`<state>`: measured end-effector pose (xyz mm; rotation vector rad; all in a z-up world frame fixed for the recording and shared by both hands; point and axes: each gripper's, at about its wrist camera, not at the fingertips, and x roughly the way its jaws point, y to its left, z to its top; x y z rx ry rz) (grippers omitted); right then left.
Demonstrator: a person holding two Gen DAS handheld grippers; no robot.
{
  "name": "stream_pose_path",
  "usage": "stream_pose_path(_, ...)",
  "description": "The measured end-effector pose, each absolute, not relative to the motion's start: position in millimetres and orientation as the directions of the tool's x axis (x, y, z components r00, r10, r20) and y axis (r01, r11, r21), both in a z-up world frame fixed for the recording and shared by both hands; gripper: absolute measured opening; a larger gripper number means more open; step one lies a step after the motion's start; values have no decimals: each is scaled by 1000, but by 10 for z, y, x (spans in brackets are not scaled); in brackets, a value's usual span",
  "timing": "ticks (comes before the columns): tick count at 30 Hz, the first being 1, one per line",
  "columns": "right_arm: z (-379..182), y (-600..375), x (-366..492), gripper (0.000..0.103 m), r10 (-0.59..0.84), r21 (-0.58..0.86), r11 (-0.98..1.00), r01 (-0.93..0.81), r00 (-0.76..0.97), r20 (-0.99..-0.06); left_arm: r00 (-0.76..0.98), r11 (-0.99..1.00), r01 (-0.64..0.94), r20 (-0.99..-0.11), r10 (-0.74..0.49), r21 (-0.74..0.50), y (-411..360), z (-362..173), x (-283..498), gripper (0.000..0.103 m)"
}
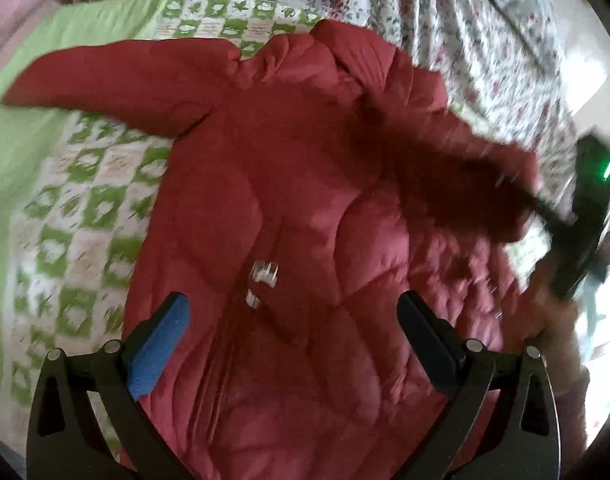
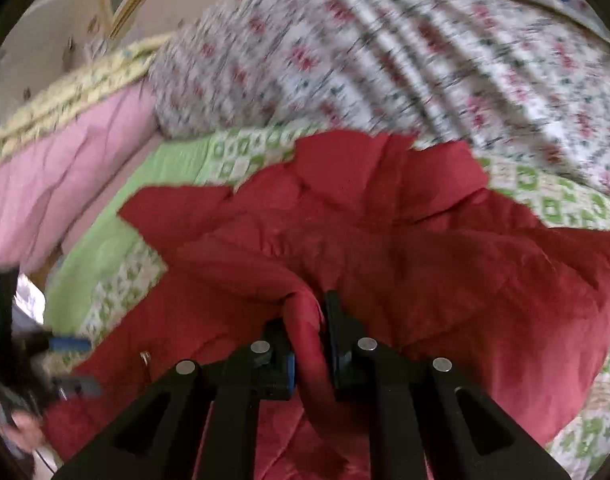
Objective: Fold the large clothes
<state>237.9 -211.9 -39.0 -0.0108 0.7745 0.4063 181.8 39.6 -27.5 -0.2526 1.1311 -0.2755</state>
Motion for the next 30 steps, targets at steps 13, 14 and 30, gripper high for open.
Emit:
stream_pose_path(13, -699, -1911, 2420, 18, 339, 90, 911, -403, 605, -720, 211, 791, 95, -765, -609, -604, 30, -638, 3251, 81)
stream_pose_path(14, -697, -1907, 2431, 18, 340, 91, 910, -404, 603, -722, 201, 794, 100, -770, -606, -599, -29, -671, 3327, 72)
stream_pose_path(30, -344, -2855, 2224, 52, 207, 152, 978, -142, 751, -628, 497, 951, 233, -816, -297, -205, 74, -338, 3335, 11)
